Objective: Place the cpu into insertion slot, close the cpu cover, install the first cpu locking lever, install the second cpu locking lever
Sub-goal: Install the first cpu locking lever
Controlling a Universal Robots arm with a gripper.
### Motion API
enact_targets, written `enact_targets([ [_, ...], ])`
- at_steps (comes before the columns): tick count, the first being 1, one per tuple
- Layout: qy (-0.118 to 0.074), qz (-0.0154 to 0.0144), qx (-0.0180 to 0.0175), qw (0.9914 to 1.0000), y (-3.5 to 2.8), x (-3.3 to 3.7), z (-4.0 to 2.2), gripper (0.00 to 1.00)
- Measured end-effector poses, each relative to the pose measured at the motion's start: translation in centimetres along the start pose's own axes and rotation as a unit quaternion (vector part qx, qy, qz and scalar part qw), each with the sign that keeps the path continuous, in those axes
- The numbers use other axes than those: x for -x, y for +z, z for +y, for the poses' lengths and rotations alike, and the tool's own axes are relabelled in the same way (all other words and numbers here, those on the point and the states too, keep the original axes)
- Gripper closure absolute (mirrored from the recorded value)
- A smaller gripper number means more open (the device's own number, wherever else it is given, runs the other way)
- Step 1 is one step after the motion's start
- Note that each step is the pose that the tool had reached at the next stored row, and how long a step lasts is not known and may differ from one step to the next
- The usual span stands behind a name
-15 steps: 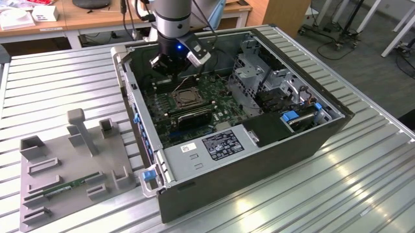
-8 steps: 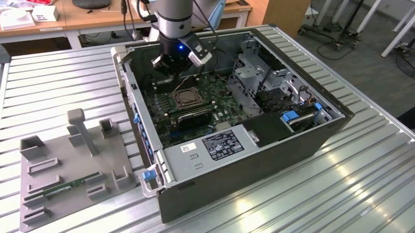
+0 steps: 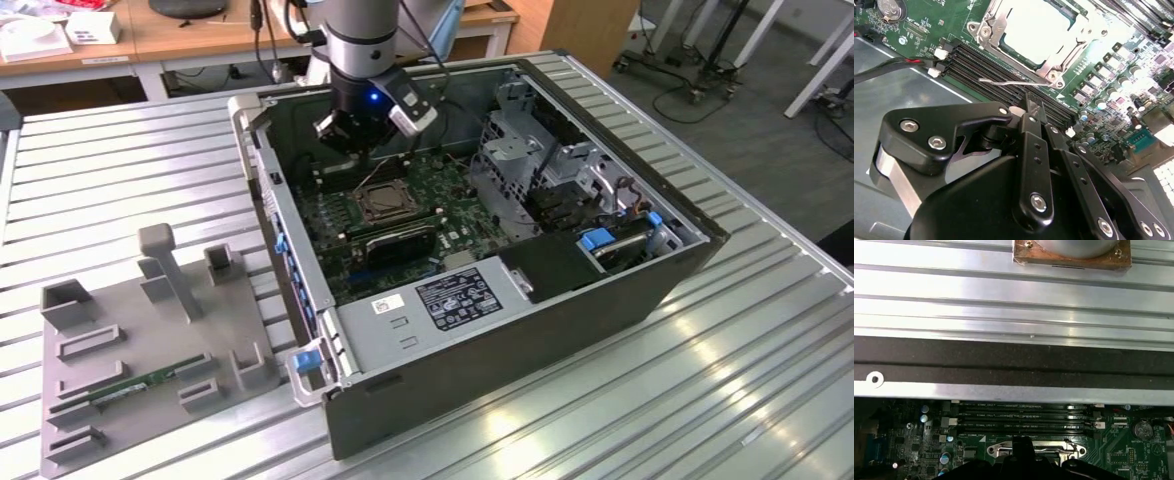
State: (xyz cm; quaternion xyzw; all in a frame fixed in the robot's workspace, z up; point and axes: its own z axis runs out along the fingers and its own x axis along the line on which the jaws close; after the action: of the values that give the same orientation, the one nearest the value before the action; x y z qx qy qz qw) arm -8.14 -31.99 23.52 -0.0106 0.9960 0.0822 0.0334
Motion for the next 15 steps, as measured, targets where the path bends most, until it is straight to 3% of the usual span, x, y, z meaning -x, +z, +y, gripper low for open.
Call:
enact_targets([
  [15, 0.000, 0.0000, 0.0000, 1.00000, 0.82, 0.59, 0.24, 0.89],
])
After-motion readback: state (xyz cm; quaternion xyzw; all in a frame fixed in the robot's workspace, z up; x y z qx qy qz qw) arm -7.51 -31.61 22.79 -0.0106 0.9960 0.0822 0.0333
